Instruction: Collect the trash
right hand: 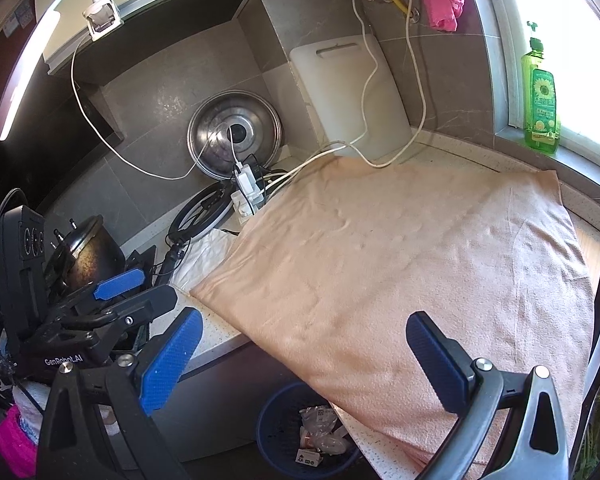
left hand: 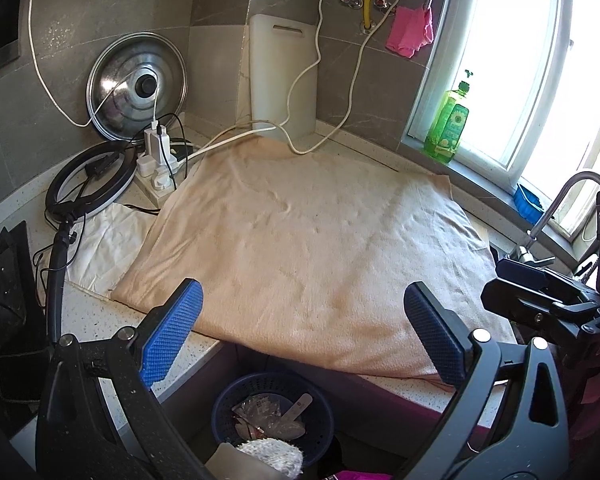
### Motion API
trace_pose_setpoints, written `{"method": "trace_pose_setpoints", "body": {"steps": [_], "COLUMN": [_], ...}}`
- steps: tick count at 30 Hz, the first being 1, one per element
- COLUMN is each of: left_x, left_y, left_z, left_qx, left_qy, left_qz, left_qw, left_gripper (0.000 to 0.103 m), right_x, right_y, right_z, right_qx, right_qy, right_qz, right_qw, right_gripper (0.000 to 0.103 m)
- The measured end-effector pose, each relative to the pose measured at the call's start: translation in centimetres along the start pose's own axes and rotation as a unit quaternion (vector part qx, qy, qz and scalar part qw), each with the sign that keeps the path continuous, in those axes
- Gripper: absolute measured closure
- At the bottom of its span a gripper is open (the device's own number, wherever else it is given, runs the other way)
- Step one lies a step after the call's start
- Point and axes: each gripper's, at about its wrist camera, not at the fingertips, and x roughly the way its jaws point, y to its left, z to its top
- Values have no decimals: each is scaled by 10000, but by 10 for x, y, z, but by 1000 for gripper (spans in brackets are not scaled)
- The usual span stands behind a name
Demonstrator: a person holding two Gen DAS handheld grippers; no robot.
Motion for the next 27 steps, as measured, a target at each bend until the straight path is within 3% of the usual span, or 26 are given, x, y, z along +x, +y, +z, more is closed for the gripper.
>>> {"method": "trace_pose_setpoints", "body": {"steps": [27], "left_x": [0], "left_y": [-1], "left_z": [-1], "left_qx": [-48], "left_qy": [8], "left_qz": [14], "left_qw": [10000], "left_gripper": [1], "right_x": [5], "right_y": [-1], "right_z": [2], "right_qx": [0], "right_qy": [17], "right_qz": [-25], "right_qw": [10000], "right_gripper": [0]}}
